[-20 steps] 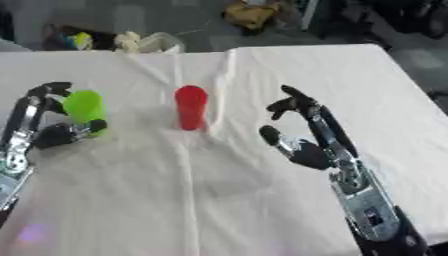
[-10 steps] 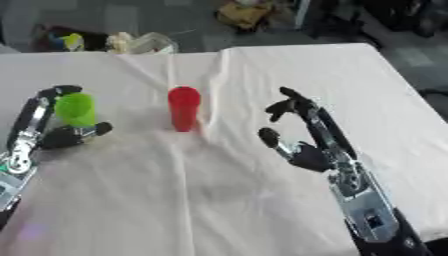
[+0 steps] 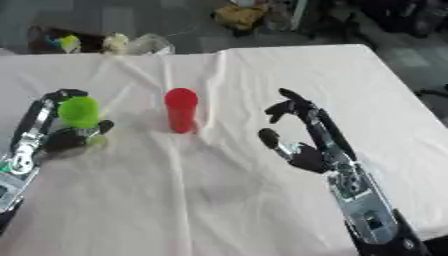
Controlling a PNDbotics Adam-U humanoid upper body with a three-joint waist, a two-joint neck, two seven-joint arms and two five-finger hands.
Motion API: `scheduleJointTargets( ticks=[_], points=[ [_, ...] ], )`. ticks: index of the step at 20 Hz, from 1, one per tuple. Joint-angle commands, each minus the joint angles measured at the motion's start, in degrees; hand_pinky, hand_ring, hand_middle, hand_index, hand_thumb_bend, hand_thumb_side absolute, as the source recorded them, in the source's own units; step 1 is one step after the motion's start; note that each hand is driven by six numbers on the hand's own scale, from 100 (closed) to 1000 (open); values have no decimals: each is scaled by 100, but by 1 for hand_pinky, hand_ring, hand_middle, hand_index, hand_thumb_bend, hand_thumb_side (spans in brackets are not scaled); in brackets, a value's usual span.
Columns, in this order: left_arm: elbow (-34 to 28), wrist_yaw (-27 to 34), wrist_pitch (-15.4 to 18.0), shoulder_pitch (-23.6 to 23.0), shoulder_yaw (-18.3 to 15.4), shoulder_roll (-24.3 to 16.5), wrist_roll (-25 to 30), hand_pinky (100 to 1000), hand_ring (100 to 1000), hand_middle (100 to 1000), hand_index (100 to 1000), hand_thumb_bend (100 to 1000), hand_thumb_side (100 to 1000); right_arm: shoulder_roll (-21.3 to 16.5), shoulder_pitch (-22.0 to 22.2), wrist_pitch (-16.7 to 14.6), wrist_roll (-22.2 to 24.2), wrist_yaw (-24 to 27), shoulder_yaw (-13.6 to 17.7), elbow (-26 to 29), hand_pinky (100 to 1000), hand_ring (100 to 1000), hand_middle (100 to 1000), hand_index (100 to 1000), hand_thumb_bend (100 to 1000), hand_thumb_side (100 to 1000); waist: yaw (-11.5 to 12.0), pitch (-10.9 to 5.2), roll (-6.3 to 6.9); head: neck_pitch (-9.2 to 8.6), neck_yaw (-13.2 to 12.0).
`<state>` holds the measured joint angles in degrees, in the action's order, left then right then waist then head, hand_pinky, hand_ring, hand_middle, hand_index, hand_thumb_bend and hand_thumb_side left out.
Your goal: Pour the contents of one cup into another cup.
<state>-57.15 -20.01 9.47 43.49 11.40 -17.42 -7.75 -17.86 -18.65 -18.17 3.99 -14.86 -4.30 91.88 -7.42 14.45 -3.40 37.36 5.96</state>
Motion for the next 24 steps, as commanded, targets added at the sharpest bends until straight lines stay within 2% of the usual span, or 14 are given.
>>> scheduleJointTargets(
  ticks=[1, 2, 3, 6, 10, 17, 24],
  points=[
    [-48, 109, -7, 52, 32, 27, 97, 402, 211, 374, 759, 603, 364, -61, -68, -16, 8, 45, 29, 120, 847, 995, 520, 693, 547, 745, -12, -90, 3, -50, 14],
    [-39, 120, -9, 42, 39, 32, 125, 368, 180, 344, 758, 552, 349, -61, -67, -16, 8, 45, 30, 119, 847, 995, 520, 693, 546, 745, -9, -94, 3, -49, 16],
    [-30, 129, -10, 30, 44, 39, 152, 359, 172, 336, 757, 537, 344, -62, -67, -15, 7, 46, 31, 117, 847, 995, 520, 693, 546, 746, -6, -98, 3, -49, 19],
    [-17, 176, -35, -16, 36, 65, 171, 299, 120, 291, 755, 368, 294, -61, -61, -13, 2, 49, 36, 107, 847, 995, 518, 694, 539, 749, 10, -111, 2, -44, 37],
    [-195, 333, -95, -94, 2, 59, 44, 246, 100, 263, 749, 180, 250, -67, -48, -8, -10, 48, 51, 84, 845, 992, 513, 694, 538, 747, 49, -133, -3, -36, 54],
    [-1350, 630, -303, -369, -10, -277, -176, 245, 100, 264, 746, 144, 231, -111, -27, 36, -49, 94, 86, -81, 836, 984, 488, 693, 539, 733, 210, -202, -14, -26, 126],
    [-2789, 782, -432, -713, 148, -701, -27, 248, 100, 269, 745, 147, 211, -323, -135, 57, 8, 247, 28, -442, 828, 984, 465, 699, 555, 714, 460, -286, 10, -2, 243]
  ],
)
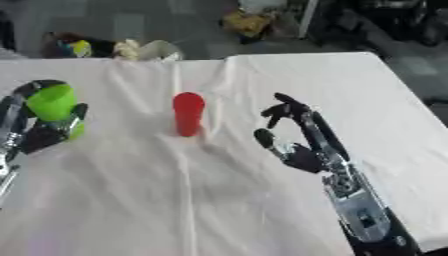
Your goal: Pour the contents of one cup into another cup.
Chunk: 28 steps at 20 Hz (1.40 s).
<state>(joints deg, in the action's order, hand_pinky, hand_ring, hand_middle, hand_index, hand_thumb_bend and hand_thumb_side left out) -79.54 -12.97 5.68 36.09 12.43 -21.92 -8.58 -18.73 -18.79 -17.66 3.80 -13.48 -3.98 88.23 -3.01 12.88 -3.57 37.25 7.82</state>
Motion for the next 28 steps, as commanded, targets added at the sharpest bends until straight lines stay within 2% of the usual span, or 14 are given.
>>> scheduleJointTargets(
  ticks=[1, 10, 16, 22, 28],
  points=[
    [-739, 101, -83, -14, 72, -304, 95, 248, 100, 270, 745, 155, 211, -283, -163, 6, 41, 146, -27, -156, 827, 984, 465, 703, 557, 708, 59, -142, 34, 5, 75],
    [-1878, 307, -343, -324, 256, -502, 440, 257, 100, 271, 745, 165, 211, -531, -661, -66, -24, 281, -199, -1111, 821, 1000, 482, 734, 591, 658, 490, -207, 153, -63, 318],
    [-2269, 432, -420, -408, 386, -364, 660, 263, 100, 272, 746, 163, 215, -604, -1110, -168, -340, 35, -198, -1883, 840, 1000, 507, 759, 672, 620, 836, -211, 250, -182, 541],
    [-2518, 523, -451, -431, 446, -227, 779, 267, 100, 273, 746, 160, 215, -741, -1460, -302, -628, -396, -201, -2357, 843, 1000, 508, 768, 692, 607, 1073, -181, 329, -294, 674],
    [-2705, 607, -472, -386, 485, -151, 848, 270, 100, 274, 747, 160, 217, -759, -1655, -444, -665, -856, -267, -2775, 845, 1000, 506, 775, 713, 615, 1263, -122, 409, -371, 768]
  ],
)
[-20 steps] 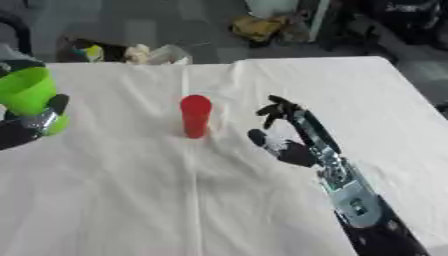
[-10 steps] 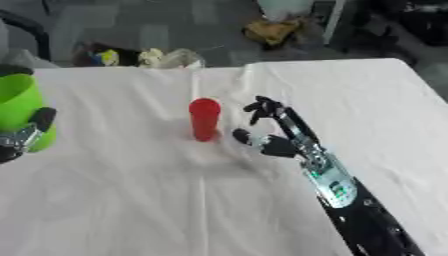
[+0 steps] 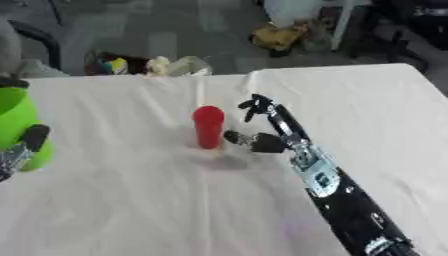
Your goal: Pour the contents of one cup into another cup.
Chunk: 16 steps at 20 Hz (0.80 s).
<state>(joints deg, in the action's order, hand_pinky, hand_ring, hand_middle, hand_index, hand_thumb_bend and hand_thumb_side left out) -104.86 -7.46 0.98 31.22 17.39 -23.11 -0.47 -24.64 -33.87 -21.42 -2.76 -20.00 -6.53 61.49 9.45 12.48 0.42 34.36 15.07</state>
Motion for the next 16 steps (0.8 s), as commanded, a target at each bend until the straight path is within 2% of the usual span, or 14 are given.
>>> scheduleJointTargets(
  ticks=[1, 2, 16],
  points=[
    [-195, 68, -7, 109, -7, -23, 48, 270, 100, 274, 747, 159, 217, -157, -171, -99, -2, -267, -20, -162, 846, 1000, 505, 775, 768, 581, 39, -77, 17, -89, 43],
    [-218, 83, -11, 119, -2, -7, 58, 270, 100, 274, 747, 159, 218, -141, -197, -129, 16, -322, -33, -220, 846, 1000, 506, 775, 719, 618, 66, -70, 26, -100, 40],
    [-335, 162, -47, 190, 71, 83, 175, 272, 100, 274, 747, 147, 222, 51, -527, -330, 190, -580, -103, -602, 849, 1000, 507, 776, 723, 625, 193, -24, 50, -157, 35]
  ],
)
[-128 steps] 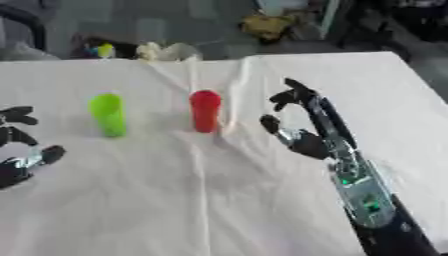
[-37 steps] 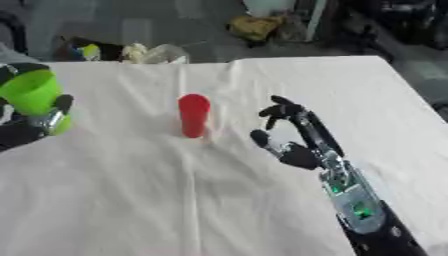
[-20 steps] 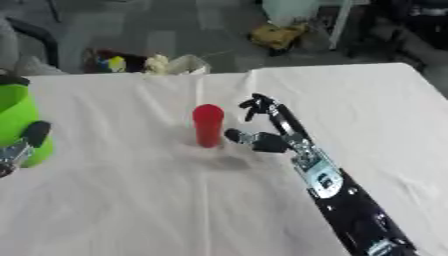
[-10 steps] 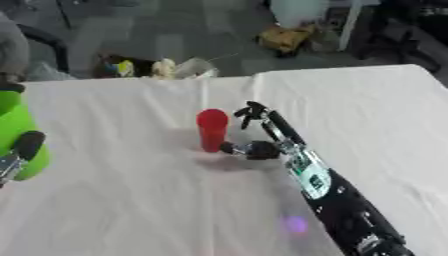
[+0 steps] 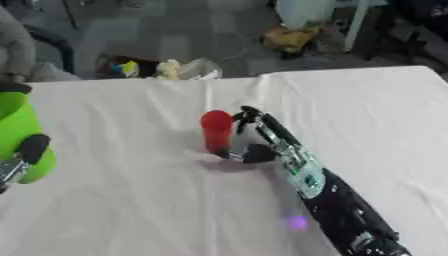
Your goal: Pour the contents of one cup into another cup.
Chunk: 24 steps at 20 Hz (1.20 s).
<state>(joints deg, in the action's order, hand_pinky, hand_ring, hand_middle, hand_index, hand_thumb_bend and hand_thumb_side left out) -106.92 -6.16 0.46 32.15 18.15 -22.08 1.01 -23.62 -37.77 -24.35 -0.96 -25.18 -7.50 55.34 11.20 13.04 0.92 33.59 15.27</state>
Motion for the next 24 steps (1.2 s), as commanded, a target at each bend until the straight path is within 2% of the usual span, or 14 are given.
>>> scheduleJointTargets(
  ticks=[1, 13, 19, 24],
  points=[
    [-129, 34, 5, 100, -1, -14, 31, 272, 100, 274, 747, 145, 222, -40, -154, -42, 14, -74, -7, -1, 849, 1000, 507, 776, 724, 624, 28, -77, 0, -84, 15],
    [-123, 25, 5, 110, 36, 26, 69, 273, 100, 273, 746, 133, 223, 107, -330, -128, 79, -209, -68, -123, 848, 1000, 493, 761, 721, 620, 123, -61, 26, -115, 11],
    [-116, 25, 4, 121, 50, 43, 81, 273, 100, 273, 746, 124, 224, 200, -399, -120, 88, -274, -94, -157, 841, 1000, 459, 737, 654, 598, 123, -60, 30, -117, 10],
    [-112, 23, 5, 120, 60, 52, 88, 274, 100, 273, 746, 119, 226, 267, -450, -37, -21, -301, -103, -200, 820, 958, 366, 661, 572, 578, 128, -61, 34, -123, 17]
  ],
)
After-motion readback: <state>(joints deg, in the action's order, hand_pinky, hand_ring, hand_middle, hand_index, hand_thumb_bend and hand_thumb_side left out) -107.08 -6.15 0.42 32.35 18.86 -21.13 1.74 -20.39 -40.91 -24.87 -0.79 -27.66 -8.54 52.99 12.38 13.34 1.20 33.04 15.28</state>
